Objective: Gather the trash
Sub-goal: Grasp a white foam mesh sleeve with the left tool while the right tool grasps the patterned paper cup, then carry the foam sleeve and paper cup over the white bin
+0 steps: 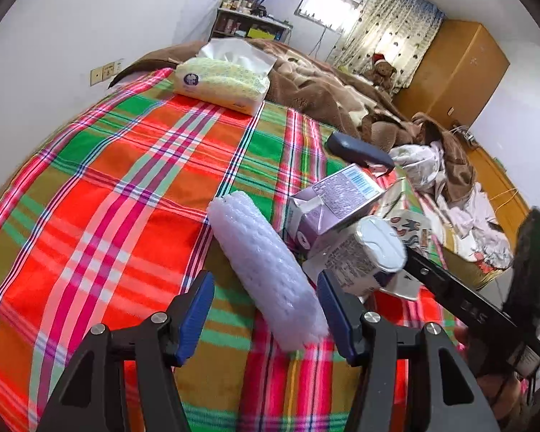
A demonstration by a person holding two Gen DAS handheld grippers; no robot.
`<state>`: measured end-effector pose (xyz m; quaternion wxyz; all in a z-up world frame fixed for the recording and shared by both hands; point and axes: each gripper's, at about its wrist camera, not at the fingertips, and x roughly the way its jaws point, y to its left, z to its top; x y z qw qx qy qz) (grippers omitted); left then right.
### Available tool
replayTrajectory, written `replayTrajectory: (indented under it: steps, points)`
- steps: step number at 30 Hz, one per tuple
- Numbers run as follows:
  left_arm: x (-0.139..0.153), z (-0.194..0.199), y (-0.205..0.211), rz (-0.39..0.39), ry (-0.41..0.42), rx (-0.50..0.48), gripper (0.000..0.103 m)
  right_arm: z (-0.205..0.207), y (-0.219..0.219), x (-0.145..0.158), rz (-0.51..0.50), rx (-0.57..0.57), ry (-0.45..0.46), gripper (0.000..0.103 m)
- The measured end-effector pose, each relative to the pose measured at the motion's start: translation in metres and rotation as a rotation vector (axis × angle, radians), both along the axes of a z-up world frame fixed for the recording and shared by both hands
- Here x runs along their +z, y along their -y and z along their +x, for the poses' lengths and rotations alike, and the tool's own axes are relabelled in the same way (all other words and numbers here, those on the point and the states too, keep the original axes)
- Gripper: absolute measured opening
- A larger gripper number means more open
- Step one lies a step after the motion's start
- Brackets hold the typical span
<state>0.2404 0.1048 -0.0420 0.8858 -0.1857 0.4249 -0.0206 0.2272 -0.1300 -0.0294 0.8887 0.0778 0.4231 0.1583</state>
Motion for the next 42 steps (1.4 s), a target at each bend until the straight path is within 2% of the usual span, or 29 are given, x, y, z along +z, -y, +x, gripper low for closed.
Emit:
replayTrajectory:
  steps: [6,10,12,13,14,17,22,42]
  points:
    - [-0.004,0.012,0.005,0.013,0.0,-0.001,0.059,-0.001,0.002,0.0,0.0,-0.009,0.012,0.043]
    - [-0.017,0.022,0.003,-0.007,-0.06,0.022,0.059,-0.004,0.005,0.002,-0.007,-0.016,0.023,0.042]
    - [-0.014,0.02,0.007,0.036,-0.044,0.023,0.058,-0.007,0.009,0.004,0.004,-0.02,0.029,0.042]
    - [-0.014,0.021,0.008,0.05,-0.042,0.017,0.055,-0.008,0.011,0.004,0.007,-0.023,0.031,0.042]
    - [-0.016,0.021,0.009,0.044,-0.05,0.008,0.048,-0.009,0.012,0.005,0.008,-0.027,0.031,0.042]
    - [-0.017,0.02,0.009,0.036,-0.049,-0.002,0.039,-0.011,0.018,0.006,0.021,-0.041,0.03,0.042]
    - [-0.014,0.015,0.009,0.025,-0.036,-0.013,0.032,-0.017,0.025,0.005,0.03,-0.061,0.023,0.042]
    - [0.031,-0.042,0.04,0.072,0.075,-0.101,0.032,-0.054,0.048,0.024,0.064,-0.091,0.073,0.042]
